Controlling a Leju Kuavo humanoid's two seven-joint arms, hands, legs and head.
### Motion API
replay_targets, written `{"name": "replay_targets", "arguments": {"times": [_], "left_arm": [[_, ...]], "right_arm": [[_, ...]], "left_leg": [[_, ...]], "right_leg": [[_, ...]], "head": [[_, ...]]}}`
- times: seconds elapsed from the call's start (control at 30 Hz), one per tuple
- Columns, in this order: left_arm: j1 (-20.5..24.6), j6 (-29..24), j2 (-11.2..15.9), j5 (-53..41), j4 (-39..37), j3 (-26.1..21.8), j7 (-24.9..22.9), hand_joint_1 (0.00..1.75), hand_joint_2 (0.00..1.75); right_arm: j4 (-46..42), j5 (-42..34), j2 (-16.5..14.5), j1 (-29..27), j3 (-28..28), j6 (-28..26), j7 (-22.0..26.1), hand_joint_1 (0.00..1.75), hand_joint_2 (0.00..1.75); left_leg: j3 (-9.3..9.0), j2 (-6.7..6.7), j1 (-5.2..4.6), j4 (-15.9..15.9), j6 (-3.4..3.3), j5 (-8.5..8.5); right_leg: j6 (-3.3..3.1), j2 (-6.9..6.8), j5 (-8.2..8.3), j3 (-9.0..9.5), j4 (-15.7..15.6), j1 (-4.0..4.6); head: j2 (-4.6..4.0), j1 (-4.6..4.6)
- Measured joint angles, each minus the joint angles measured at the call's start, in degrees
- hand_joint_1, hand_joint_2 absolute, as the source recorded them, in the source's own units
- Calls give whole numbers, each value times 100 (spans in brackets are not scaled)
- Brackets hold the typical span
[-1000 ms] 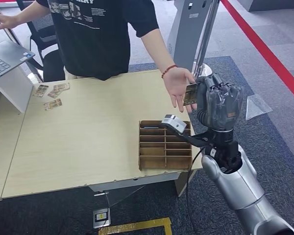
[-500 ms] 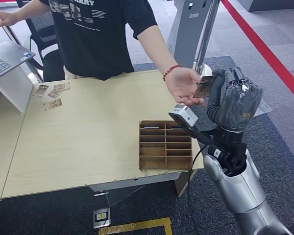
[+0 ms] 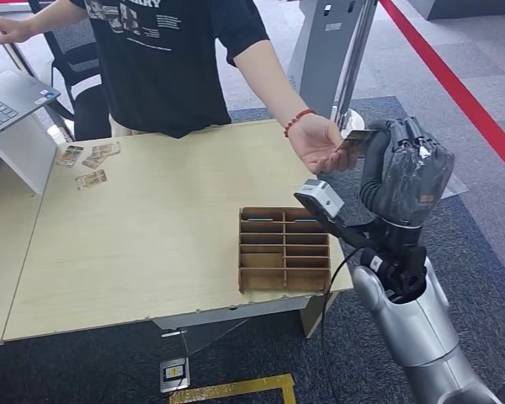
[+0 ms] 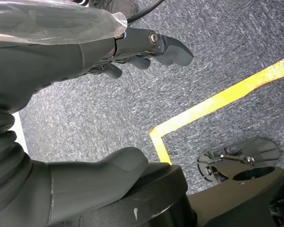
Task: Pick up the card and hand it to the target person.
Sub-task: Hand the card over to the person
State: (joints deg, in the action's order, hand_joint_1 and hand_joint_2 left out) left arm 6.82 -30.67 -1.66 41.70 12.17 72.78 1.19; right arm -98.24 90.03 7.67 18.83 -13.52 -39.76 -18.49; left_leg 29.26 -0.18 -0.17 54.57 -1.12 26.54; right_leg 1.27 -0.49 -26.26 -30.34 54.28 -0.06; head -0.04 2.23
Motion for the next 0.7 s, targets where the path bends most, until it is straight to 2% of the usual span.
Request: {"name": "replay_targets", "arguments": {"times": [0.37, 0.57, 0.7], "left_arm": [[-1, -7, 0, 39, 0, 0, 54, 0, 175], [-2, -19, 0, 114, 0, 0, 129, 0, 175], [-8, -20, 7, 176, 0, -1, 141, 0, 175]], "right_arm": [[22, -131, -2, -39, -16, -1, -16, 0, 175], [-30, -1111, -4, -344, -16, -2, 599, 0, 175], [-276, -1884, 78, -812, -14, 168, 662, 0, 175]], "left_leg": [[-1, 0, 0, 0, 0, 0], [-1, -1, 0, 0, 0, 0], [0, 0, 0, 0, 0, 2]], "right_leg": [[0, -1, 0, 0, 0, 0], [0, -2, 0, 0, 0, 0], [0, -1, -1, -2, -2, 0]], "head": [[0, 0], [0, 0], [0, -1]]}}
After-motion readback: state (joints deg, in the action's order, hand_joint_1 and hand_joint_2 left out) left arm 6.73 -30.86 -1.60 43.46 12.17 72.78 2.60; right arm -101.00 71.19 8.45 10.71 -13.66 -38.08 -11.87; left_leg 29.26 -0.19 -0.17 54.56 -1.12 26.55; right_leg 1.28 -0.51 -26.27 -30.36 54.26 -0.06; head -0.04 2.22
